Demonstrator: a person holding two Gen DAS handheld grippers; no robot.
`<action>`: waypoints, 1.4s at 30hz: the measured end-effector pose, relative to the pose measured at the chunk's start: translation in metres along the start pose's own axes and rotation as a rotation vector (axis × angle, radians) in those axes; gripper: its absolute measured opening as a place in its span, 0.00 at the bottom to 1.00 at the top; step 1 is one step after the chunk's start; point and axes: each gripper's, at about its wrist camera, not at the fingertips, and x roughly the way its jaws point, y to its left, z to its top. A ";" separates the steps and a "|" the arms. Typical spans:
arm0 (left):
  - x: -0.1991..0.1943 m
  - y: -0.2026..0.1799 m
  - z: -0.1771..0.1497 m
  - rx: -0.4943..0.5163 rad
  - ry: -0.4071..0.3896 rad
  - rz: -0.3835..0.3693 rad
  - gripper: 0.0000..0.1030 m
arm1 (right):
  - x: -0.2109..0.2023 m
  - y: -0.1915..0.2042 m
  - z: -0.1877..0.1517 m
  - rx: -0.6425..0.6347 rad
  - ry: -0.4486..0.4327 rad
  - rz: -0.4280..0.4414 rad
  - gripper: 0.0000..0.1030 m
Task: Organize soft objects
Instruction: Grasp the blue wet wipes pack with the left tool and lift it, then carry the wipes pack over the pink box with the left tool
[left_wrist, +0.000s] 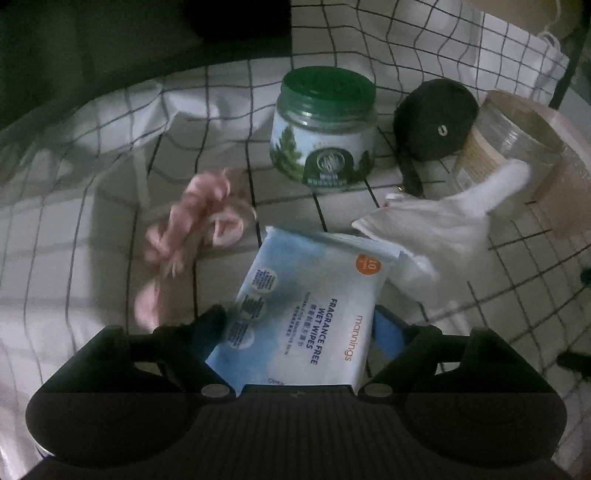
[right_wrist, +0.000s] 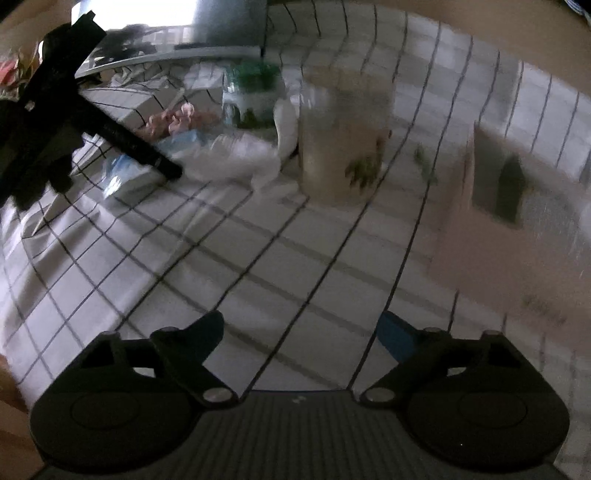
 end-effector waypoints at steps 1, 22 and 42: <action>-0.003 0.000 -0.005 -0.021 -0.001 -0.012 0.86 | -0.003 0.003 0.004 -0.030 -0.029 -0.015 0.85; -0.078 0.040 -0.066 -0.353 -0.149 0.038 0.86 | 0.059 0.086 0.106 -0.290 -0.114 0.086 0.59; -0.083 0.040 -0.047 -0.324 -0.193 0.008 0.86 | 0.029 0.076 0.142 -0.221 -0.086 0.072 0.11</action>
